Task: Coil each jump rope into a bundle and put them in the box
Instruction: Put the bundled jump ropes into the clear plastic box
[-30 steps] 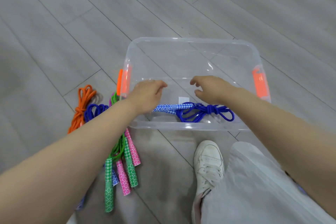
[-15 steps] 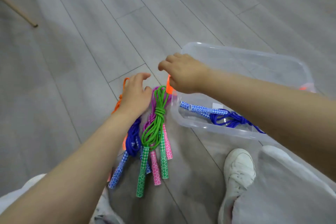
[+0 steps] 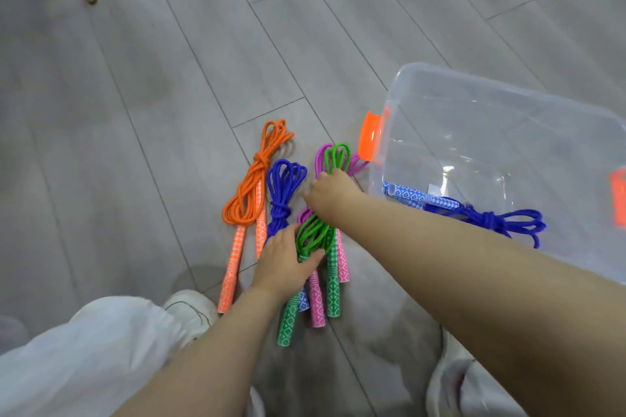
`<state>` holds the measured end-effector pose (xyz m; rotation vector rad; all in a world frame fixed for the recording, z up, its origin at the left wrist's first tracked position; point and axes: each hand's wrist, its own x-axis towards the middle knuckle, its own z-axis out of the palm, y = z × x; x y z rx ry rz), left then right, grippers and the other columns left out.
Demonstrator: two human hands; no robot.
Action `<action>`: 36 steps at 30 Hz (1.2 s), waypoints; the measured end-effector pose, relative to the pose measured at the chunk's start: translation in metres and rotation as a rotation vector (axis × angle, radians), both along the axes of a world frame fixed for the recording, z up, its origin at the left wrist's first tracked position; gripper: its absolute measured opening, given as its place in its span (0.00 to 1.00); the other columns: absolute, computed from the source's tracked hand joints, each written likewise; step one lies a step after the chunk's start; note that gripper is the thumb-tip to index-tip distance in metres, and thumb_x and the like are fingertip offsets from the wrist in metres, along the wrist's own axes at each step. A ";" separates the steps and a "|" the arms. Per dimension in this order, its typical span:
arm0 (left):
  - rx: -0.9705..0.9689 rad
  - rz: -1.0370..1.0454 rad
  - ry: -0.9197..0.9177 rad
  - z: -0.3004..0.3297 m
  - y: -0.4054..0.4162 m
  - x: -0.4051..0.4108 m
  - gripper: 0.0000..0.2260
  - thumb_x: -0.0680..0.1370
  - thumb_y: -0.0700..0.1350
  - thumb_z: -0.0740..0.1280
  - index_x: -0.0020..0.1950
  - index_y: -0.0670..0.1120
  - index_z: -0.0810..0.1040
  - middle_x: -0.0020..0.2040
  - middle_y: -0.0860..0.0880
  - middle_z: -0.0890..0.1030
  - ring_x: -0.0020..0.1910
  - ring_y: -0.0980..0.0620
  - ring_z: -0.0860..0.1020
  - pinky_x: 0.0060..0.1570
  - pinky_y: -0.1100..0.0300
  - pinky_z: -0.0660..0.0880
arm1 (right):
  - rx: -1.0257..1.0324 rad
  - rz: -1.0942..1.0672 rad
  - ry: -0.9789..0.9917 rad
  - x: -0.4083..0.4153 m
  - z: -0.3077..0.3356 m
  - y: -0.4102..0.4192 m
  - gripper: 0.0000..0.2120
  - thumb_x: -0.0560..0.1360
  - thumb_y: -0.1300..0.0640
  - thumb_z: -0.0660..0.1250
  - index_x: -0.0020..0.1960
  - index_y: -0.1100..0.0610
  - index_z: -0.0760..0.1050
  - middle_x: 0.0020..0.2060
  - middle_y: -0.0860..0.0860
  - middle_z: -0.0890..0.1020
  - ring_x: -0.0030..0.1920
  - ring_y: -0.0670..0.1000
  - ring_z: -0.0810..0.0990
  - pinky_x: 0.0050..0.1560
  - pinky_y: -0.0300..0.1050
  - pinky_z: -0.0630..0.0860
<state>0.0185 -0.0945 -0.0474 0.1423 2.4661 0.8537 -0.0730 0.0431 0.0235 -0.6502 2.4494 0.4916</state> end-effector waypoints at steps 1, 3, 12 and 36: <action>-0.063 -0.037 0.007 -0.001 -0.001 0.003 0.40 0.67 0.69 0.59 0.70 0.43 0.67 0.61 0.44 0.75 0.62 0.43 0.71 0.61 0.51 0.67 | 0.028 0.010 -0.001 0.003 -0.005 0.003 0.17 0.82 0.57 0.55 0.69 0.53 0.70 0.66 0.52 0.74 0.66 0.55 0.71 0.59 0.48 0.68; -0.192 -0.079 0.034 -0.006 0.001 0.007 0.42 0.66 0.70 0.64 0.72 0.45 0.64 0.64 0.46 0.73 0.64 0.44 0.68 0.63 0.52 0.63 | 0.087 0.044 -0.006 0.005 -0.011 0.009 0.18 0.82 0.56 0.56 0.71 0.53 0.68 0.67 0.52 0.72 0.67 0.55 0.69 0.58 0.49 0.68; -0.376 -0.027 0.125 -0.010 0.017 0.014 0.20 0.73 0.59 0.66 0.58 0.49 0.70 0.57 0.50 0.76 0.60 0.46 0.69 0.59 0.53 0.63 | 0.292 0.199 0.112 0.007 -0.019 0.014 0.18 0.82 0.54 0.54 0.70 0.53 0.70 0.65 0.53 0.73 0.64 0.55 0.70 0.60 0.50 0.66; 0.408 0.292 -0.116 0.149 0.017 -0.005 0.20 0.76 0.32 0.62 0.68 0.42 0.71 0.60 0.37 0.78 0.59 0.43 0.76 0.57 0.49 0.72 | -0.058 0.307 0.494 0.032 0.200 0.035 0.20 0.75 0.58 0.61 0.67 0.56 0.66 0.60 0.55 0.73 0.61 0.57 0.72 0.64 0.53 0.64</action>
